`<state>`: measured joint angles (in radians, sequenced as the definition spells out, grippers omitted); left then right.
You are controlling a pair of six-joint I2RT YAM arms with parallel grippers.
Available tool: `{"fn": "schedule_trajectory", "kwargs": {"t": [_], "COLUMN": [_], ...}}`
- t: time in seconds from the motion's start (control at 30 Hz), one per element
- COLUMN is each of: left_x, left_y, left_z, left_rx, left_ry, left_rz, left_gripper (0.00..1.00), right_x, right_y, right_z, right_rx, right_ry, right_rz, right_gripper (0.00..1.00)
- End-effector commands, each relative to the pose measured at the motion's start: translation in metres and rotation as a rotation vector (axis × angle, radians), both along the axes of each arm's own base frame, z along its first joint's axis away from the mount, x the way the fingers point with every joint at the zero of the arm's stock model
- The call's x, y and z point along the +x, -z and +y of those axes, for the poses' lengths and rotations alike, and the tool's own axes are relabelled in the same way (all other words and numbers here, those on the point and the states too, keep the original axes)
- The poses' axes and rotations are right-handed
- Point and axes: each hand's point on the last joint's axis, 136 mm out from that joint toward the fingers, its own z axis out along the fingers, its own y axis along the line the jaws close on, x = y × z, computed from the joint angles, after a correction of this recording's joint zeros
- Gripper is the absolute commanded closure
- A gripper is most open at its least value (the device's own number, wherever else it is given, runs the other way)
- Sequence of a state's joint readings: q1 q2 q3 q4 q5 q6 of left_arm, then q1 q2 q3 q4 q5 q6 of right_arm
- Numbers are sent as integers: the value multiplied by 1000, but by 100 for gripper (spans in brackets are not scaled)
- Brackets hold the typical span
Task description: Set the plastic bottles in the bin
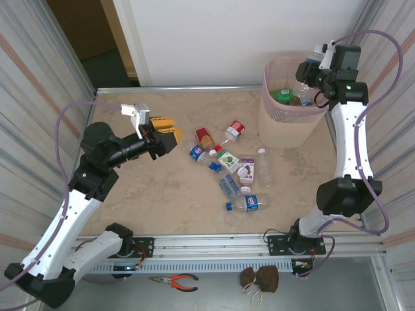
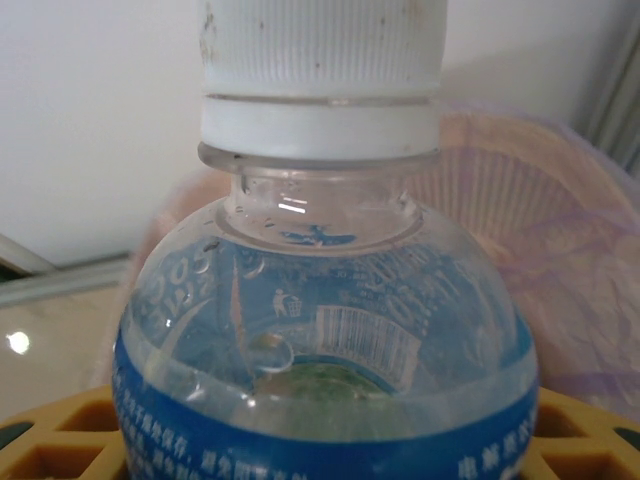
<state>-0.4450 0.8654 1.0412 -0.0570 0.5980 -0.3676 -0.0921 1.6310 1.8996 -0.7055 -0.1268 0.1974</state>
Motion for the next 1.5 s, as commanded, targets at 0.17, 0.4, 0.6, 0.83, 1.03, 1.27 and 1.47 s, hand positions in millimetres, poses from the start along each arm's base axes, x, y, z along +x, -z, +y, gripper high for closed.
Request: {"fn": "schedule_trajectory", "kwargs": {"t": [0.17,0.4,0.6,0.83,1.03,1.27,1.47], "left_x": [3,4,5,6,8,11,14], "left_y": [0,-2,-2,-1,-1,3,8], "left_z": [3,4,5,8,8,8,8], "left_rx": [22,34,41,43,42,36,43], "left_ry": [-27,-28,-39,-56,-63,-68,-77], "left_rz": [-27,-32,-33,-33,-33,-16,-1], "left_gripper": [42,41,41,41,40,39,38], "right_x": [-3,5,14,19,17,7,-8], "right_y": [52,91,121,145,123,82,52], "right_z": [-28,-36,-44,-50,-48,-45,-34], "right_rx": [-175,-197,-198,-198,-185,-196,-203], "right_ry": [42,34,41,61,73,83,73], "right_rz": [208,328,409,487,431,346,284], "right_gripper": [48,45,43,37,24,21,20]}}
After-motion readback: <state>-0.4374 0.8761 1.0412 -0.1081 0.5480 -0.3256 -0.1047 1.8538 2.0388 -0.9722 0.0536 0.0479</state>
